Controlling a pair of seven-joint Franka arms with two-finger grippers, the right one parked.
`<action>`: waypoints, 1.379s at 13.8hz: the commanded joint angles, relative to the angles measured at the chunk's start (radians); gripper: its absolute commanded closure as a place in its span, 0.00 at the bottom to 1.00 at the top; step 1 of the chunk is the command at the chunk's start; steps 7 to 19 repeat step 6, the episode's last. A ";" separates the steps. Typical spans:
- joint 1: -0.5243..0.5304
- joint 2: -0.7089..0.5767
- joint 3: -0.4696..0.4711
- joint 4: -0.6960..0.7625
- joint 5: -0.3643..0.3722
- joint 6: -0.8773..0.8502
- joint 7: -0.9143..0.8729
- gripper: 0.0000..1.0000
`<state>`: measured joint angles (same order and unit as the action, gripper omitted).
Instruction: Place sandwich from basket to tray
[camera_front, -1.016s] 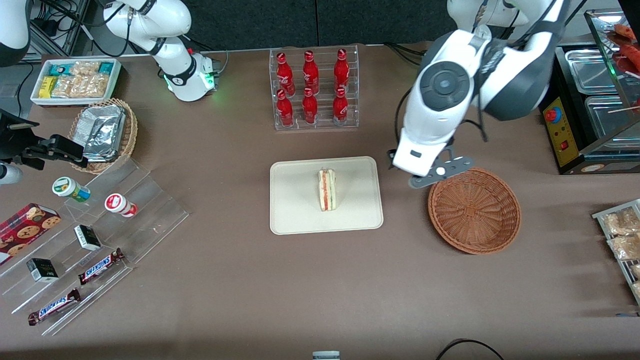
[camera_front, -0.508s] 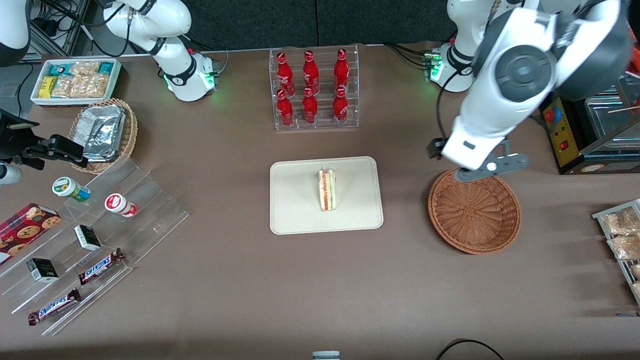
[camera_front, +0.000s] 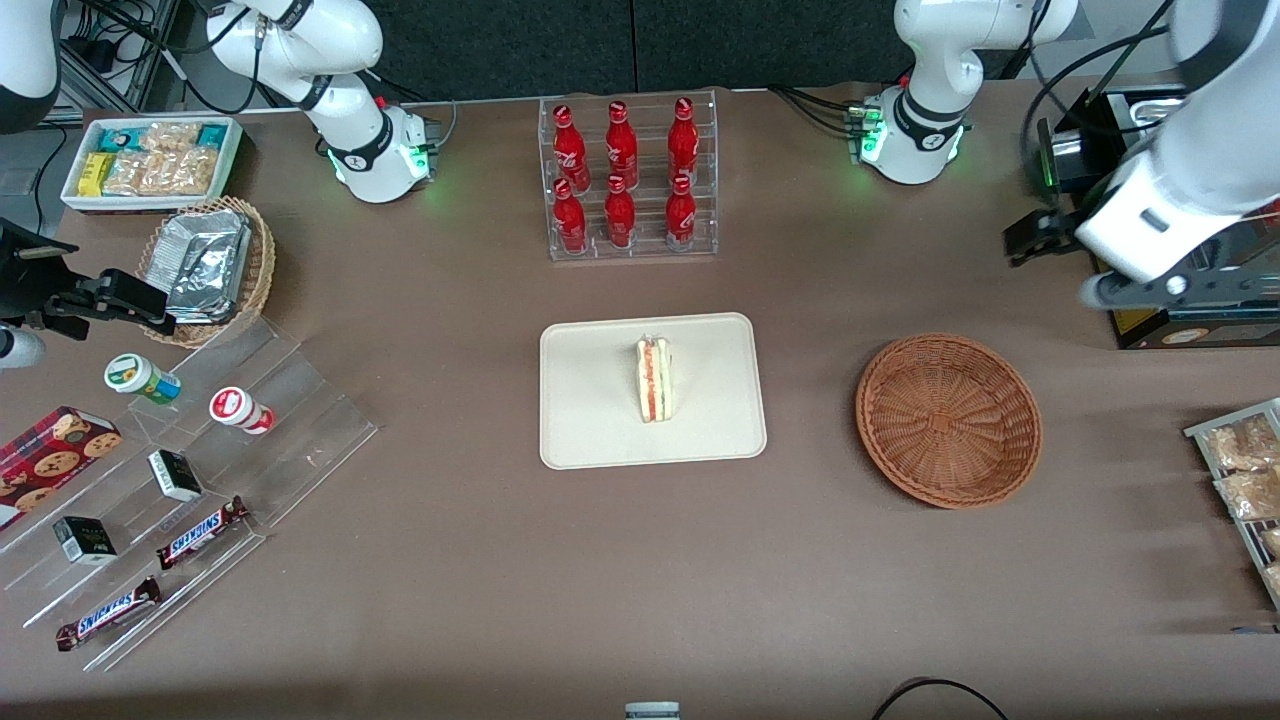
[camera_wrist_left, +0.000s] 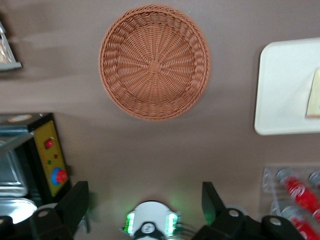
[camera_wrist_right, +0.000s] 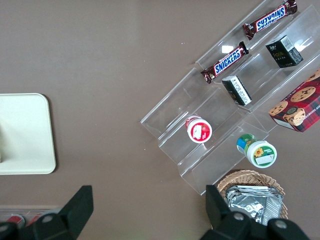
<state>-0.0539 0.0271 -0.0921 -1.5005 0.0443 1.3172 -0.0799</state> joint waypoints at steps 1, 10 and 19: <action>0.003 -0.038 0.046 -0.021 -0.014 -0.021 0.097 0.01; 0.002 -0.021 0.066 -0.001 -0.020 -0.012 0.094 0.01; 0.002 -0.021 0.066 -0.001 -0.020 -0.012 0.094 0.01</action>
